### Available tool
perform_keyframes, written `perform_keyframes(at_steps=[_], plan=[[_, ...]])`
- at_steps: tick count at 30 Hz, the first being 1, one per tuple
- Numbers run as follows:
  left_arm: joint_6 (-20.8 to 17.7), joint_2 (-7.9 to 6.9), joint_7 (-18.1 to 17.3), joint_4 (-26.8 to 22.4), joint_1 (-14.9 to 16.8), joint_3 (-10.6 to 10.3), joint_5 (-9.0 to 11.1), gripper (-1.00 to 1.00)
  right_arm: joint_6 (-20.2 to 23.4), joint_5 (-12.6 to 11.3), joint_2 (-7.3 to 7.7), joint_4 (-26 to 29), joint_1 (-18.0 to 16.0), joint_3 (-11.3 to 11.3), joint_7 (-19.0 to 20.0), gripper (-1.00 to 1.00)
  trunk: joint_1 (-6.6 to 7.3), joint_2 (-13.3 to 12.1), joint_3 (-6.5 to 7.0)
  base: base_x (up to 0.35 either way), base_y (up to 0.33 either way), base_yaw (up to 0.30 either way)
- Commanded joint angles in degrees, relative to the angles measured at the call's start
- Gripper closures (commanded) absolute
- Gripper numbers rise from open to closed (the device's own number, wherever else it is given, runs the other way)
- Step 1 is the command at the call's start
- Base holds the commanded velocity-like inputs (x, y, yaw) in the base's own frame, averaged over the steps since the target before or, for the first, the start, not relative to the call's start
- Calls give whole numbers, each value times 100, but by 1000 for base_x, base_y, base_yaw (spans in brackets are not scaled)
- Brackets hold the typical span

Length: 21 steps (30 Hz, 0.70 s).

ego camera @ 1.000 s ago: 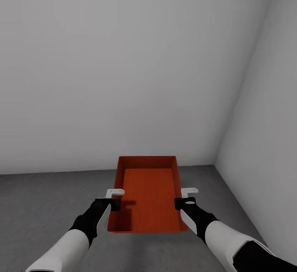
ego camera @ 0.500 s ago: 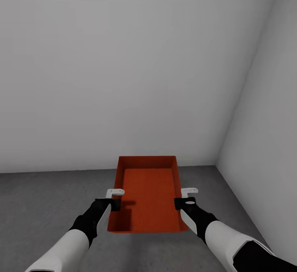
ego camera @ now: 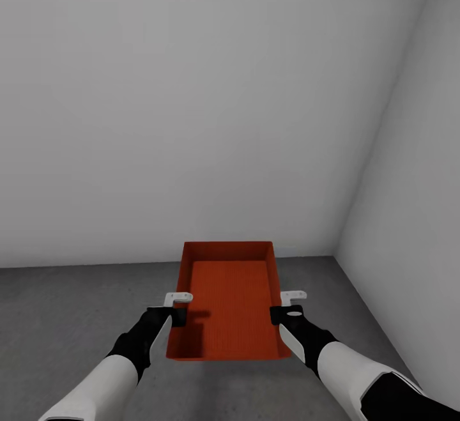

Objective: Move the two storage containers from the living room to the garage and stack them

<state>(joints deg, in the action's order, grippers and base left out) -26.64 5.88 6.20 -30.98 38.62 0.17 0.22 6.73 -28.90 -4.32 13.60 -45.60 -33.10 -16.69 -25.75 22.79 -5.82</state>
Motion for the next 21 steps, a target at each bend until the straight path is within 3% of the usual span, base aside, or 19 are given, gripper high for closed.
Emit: perform_keyframes(at_steps=[1, 21], plan=[[421, 27, 57, -22, 6, 41, -224, 100, 39, -63, -10, -16, -1, -47, -53, 100, -3, 13, -13, 0, 0, 0], [414, 27, 46, -49, 6, 36, -224, 100, 39, -63, -8, -23, -1, -47, -53, 100, -3, 13, -13, 0, 0, 0]])
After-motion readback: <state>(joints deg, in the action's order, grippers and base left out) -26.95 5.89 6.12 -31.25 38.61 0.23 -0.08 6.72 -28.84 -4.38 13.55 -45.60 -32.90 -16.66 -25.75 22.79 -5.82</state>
